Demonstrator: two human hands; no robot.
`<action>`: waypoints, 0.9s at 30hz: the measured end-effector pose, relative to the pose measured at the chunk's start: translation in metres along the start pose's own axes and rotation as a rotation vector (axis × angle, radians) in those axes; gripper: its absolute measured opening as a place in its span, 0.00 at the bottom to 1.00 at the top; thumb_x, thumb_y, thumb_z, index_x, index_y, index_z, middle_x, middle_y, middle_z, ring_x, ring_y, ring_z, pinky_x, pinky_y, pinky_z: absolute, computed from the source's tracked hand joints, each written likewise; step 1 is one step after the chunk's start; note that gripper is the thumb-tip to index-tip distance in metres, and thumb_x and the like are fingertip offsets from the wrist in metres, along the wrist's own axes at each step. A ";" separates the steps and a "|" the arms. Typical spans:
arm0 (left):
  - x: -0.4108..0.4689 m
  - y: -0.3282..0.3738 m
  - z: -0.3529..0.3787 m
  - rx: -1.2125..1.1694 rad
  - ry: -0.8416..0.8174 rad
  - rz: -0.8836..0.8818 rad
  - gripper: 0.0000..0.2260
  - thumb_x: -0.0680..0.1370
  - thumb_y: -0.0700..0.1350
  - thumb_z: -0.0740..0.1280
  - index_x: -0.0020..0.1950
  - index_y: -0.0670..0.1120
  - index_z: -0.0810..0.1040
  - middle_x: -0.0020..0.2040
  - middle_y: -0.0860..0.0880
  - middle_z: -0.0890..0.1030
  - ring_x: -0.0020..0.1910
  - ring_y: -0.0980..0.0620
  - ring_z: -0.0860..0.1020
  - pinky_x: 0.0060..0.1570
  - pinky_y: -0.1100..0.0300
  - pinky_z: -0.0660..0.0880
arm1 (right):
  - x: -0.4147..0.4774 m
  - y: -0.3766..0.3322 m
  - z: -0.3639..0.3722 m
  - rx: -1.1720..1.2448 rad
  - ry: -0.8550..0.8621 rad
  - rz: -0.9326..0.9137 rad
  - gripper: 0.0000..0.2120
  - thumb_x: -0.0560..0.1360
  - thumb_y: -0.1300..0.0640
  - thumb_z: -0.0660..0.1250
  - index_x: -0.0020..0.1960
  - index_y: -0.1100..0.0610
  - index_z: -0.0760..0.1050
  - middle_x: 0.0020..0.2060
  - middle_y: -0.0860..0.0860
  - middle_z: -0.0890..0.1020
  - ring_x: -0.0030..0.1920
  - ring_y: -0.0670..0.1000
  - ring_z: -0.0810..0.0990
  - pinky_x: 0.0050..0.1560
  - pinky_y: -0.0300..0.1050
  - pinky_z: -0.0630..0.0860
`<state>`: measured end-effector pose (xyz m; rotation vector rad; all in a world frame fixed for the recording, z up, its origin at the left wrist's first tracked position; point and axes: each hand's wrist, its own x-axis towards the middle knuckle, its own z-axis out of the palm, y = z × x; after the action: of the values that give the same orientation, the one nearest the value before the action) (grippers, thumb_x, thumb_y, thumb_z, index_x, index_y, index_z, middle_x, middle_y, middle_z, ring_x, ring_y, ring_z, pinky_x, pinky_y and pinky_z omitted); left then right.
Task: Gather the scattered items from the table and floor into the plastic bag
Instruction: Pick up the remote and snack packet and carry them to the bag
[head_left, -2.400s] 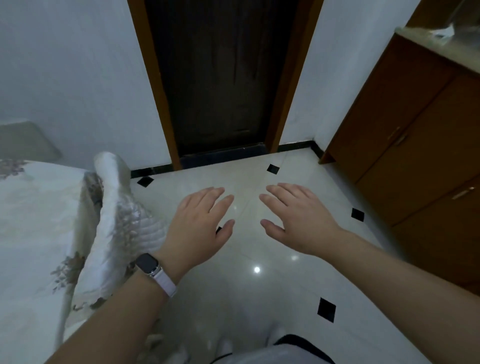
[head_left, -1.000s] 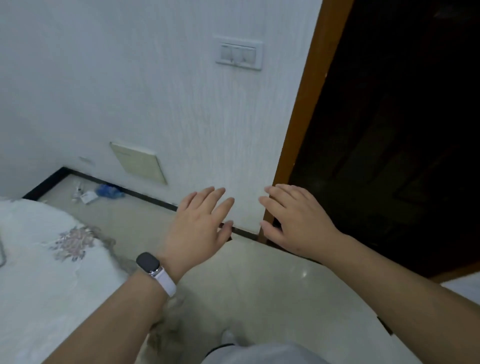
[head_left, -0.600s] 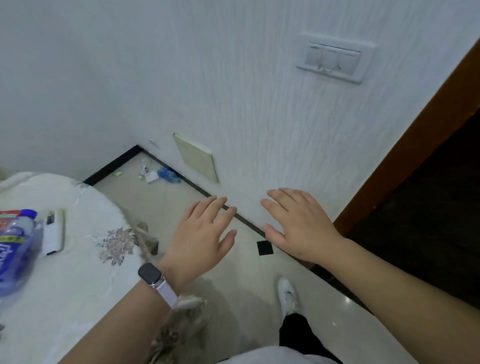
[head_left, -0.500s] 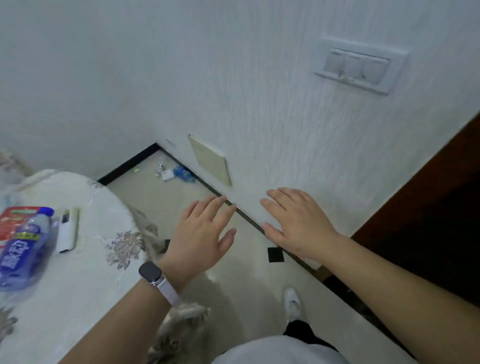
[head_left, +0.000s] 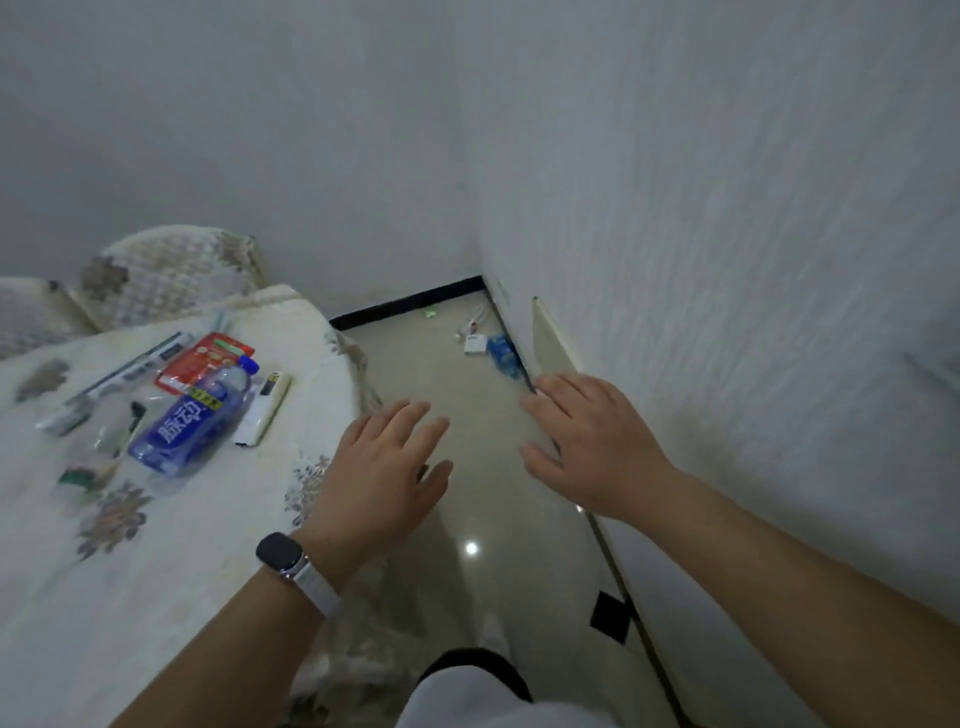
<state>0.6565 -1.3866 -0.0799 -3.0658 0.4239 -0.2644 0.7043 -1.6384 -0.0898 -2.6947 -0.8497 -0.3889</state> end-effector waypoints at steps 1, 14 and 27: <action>0.003 -0.009 0.000 0.003 -0.010 -0.047 0.23 0.78 0.59 0.56 0.68 0.50 0.76 0.68 0.47 0.77 0.67 0.44 0.73 0.66 0.50 0.65 | 0.014 0.000 0.006 0.008 -0.008 -0.031 0.24 0.75 0.43 0.58 0.62 0.58 0.76 0.61 0.56 0.78 0.60 0.58 0.76 0.60 0.55 0.73; 0.105 -0.174 0.055 -0.063 0.108 -0.306 0.22 0.77 0.56 0.58 0.64 0.47 0.79 0.63 0.43 0.80 0.63 0.41 0.77 0.59 0.45 0.73 | 0.240 0.008 0.084 -0.032 -0.101 -0.300 0.24 0.75 0.42 0.60 0.63 0.56 0.76 0.62 0.54 0.78 0.61 0.57 0.75 0.62 0.53 0.71; 0.137 -0.298 0.092 -0.077 0.075 -0.616 0.22 0.77 0.56 0.57 0.64 0.47 0.79 0.64 0.44 0.80 0.63 0.41 0.78 0.59 0.44 0.74 | 0.423 -0.028 0.180 0.014 -0.210 -0.552 0.24 0.76 0.41 0.58 0.64 0.55 0.76 0.62 0.54 0.79 0.60 0.56 0.77 0.62 0.54 0.72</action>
<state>0.8819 -1.1366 -0.1305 -3.1766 -0.5368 -0.3822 1.0519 -1.3363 -0.1077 -2.4788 -1.6539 -0.2082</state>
